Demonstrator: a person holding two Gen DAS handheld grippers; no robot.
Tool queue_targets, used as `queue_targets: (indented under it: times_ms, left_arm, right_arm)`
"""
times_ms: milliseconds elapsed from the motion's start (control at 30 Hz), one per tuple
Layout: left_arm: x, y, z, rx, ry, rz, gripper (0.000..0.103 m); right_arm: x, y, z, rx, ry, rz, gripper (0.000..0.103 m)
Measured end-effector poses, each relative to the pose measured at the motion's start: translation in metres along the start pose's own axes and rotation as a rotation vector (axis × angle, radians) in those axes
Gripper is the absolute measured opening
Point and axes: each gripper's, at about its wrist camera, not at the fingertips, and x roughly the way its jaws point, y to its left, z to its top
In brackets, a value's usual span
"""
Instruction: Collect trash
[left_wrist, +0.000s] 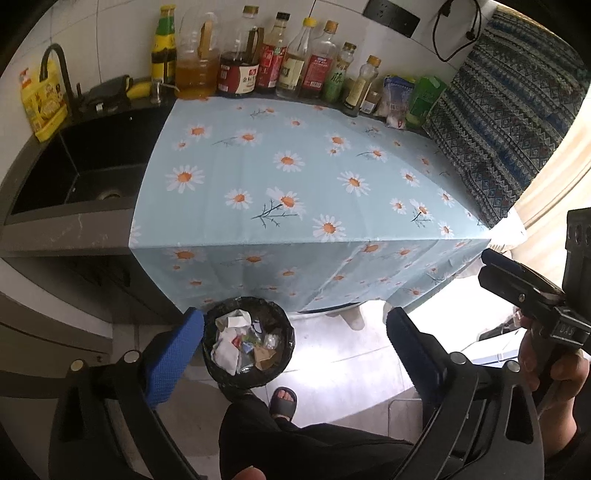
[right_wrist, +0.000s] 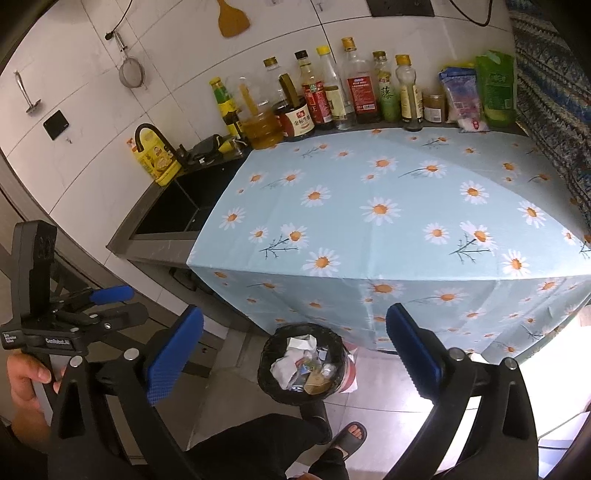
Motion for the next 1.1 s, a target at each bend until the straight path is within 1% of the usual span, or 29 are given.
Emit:
queue_targets:
  times_ms: [233,433,633,767,1100]
  left_arm:
    - [-0.012,-0.009,-0.003,0.003,-0.036,0.004,0.096]
    - [-0.020,-0.018,-0.004,0.026,-0.063,0.028,0.096]
    - [-0.026,-0.024,-0.004,0.043,-0.083,0.027,0.096]
    - [-0.027,-0.024,-0.005,0.056,-0.082,0.027,0.096]
    - [-0.026,-0.022,-0.008,0.064,-0.086,0.023,0.096]
  right_arm:
    - [-0.013,-0.002,-0.006,-0.019,-0.008,-0.010,0.098]
    - [-0.025,0.002,-0.004,-0.031,-0.026,-0.009,0.098]
    - [-0.032,0.004,-0.006,-0.035,-0.046,-0.019,0.098]
    - [-0.036,0.001,-0.008,-0.019,-0.070,-0.027,0.098]
    - [-0.032,0.000,-0.010,-0.008,-0.065,-0.037,0.098]
